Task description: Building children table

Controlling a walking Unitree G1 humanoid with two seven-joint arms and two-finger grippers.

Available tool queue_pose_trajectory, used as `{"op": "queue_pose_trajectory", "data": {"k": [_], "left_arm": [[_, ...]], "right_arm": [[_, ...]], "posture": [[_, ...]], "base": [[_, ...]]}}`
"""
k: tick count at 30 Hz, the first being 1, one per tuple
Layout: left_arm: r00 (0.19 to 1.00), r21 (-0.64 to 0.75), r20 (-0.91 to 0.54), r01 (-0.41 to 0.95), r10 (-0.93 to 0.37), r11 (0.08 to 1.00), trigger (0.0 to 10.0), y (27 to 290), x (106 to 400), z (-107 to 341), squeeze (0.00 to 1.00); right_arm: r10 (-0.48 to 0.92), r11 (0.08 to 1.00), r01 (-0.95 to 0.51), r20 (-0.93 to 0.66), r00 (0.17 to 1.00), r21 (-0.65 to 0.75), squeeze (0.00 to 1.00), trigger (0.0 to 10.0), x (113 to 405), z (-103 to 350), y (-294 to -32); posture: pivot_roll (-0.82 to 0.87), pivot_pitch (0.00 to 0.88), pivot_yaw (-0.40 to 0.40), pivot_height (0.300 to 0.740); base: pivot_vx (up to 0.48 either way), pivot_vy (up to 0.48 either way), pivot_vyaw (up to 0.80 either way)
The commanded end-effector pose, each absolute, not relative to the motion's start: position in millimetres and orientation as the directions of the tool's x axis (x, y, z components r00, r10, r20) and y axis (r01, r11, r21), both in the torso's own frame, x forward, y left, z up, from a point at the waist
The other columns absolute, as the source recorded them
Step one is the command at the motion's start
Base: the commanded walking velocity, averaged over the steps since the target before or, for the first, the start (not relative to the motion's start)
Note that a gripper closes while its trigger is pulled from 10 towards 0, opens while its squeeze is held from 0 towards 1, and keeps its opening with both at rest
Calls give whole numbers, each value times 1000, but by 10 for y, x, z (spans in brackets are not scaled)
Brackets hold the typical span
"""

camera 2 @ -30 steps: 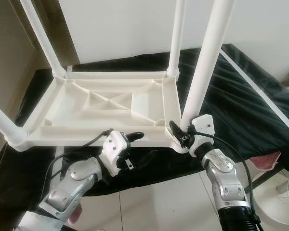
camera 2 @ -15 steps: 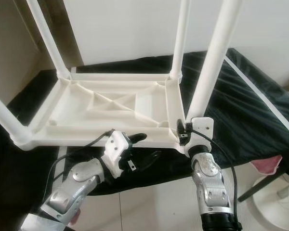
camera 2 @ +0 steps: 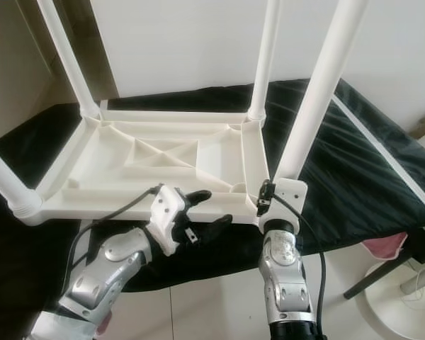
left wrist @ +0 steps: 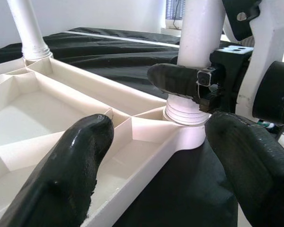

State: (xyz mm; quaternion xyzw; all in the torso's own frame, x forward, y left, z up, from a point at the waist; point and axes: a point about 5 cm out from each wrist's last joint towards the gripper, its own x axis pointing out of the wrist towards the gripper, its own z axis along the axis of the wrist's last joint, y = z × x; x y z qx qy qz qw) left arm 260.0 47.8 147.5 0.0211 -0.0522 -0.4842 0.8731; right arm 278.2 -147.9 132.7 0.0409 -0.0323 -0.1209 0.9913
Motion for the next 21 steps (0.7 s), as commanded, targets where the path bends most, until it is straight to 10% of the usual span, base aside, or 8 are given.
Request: {"op": "queue_pose_trajectory", "data": {"k": [1,5,6,21], "left_arm": [[543,87,65,833,-837,546,10000,486,2611,1475,0],[544,82,66,833,-837,548,10000,481,2621,1480,0],[543,76,68,834,-837,547,10000,476,2624,1483,0],[526,94,51,844,-849,528,10000,490,2635,1480,0]], "right_arm": [[-239,961,241,-32,970,138,0,10000,2756,1181,-1395],[-233,960,232,-15,972,157,0,10000,2753,1205,-1443],[-228,961,226,-3,974,161,1000,10000,2757,1225,-1462],[0,999,-5,96,995,54,1000,10000,2735,1366,-1678]], "posture": [[-18,24,-7,740],[-23,21,-7,740],[-25,21,-7,740],[-39,25,-7,740]], "base": [[0,0,0],[0,0,0],[0,0,0],[0,0,0]]}}
